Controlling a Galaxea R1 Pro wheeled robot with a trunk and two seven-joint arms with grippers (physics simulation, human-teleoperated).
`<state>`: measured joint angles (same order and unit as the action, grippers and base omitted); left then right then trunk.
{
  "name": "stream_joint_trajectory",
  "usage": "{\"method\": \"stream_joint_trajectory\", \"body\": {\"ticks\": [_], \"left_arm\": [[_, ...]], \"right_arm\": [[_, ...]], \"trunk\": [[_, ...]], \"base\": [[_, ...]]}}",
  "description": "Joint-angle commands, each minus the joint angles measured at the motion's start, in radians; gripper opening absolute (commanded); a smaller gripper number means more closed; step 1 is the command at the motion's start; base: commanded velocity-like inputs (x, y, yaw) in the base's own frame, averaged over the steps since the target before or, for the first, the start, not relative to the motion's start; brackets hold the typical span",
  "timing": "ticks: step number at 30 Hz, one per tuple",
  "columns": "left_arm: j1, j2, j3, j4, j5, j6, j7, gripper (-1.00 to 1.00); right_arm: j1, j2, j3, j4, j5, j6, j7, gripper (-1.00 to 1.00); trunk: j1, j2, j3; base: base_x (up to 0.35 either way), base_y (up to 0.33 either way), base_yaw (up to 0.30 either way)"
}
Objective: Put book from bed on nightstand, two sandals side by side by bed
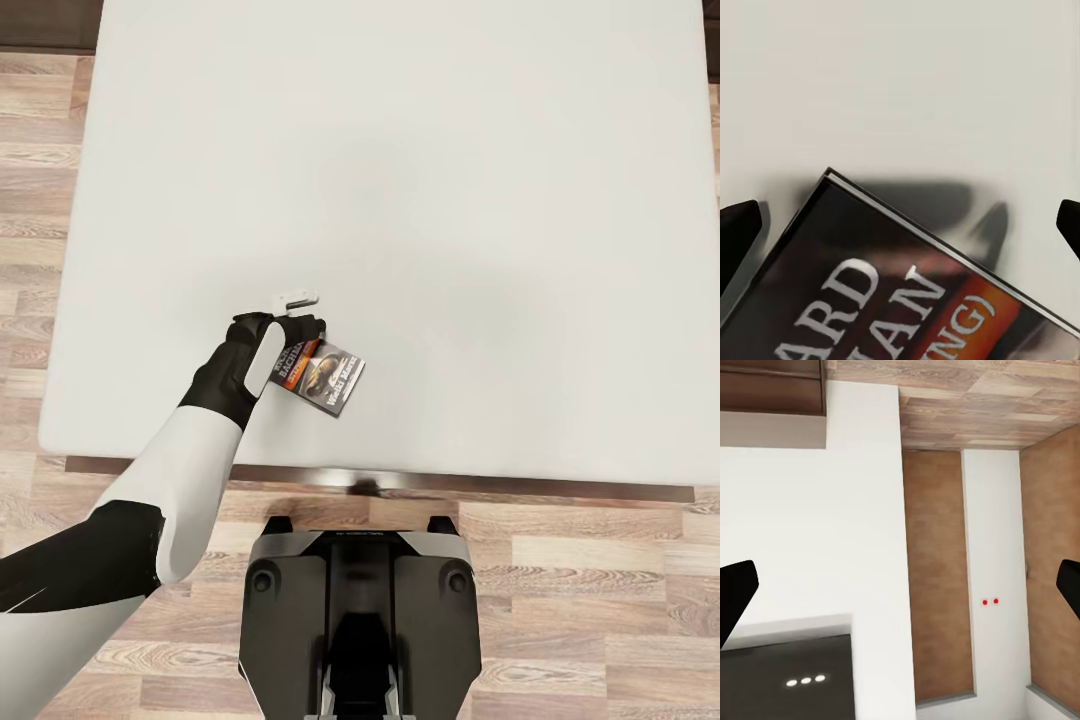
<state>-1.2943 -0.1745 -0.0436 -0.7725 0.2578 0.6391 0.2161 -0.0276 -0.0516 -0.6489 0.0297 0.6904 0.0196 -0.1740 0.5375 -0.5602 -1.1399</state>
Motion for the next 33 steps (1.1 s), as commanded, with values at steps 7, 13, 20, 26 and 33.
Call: {"method": "stream_joint_trajectory", "body": {"ticks": [7, 13, 20, 26, 33], "left_arm": [[0.002, 0.000, -0.002, 0.013, 0.020, 0.005, 0.011, 1.00], [0.002, 0.000, -0.002, 0.011, 0.020, 0.005, 0.011, 1.00], [0.003, 0.000, -0.002, 0.010, 0.020, 0.005, 0.011, 1.00], [0.003, 0.000, -0.002, 0.010, 0.020, 0.005, 0.011, 1.00], [0.003, 0.000, -0.002, 0.010, 0.020, 0.005, 0.011, 1.00]], "right_arm": [[0.000, -0.001, -0.006, 0.003, 0.011, 0.002, -0.005, 1.00], [0.000, -0.001, -0.006, 0.003, 0.011, 0.001, -0.005, 1.00], [-0.001, -0.001, -0.007, 0.003, 0.011, 0.001, -0.005, 1.00], [-0.001, -0.001, -0.007, 0.003, 0.011, 0.001, -0.005, 1.00], [-0.001, -0.001, -0.007, 0.004, 0.011, 0.001, -0.005, 1.00]], "trunk": [[0.001, -0.001, -0.001], [0.001, -0.001, -0.002], [0.001, -0.001, -0.003], [0.001, -0.001, -0.003], [0.001, -0.001, -0.003]], "base": [[0.000, 0.000, 0.000], [0.000, 0.000, 0.000], [0.000, 0.000, 0.000], [0.000, 0.000, 0.000], [0.000, 0.000, 0.000]]}}
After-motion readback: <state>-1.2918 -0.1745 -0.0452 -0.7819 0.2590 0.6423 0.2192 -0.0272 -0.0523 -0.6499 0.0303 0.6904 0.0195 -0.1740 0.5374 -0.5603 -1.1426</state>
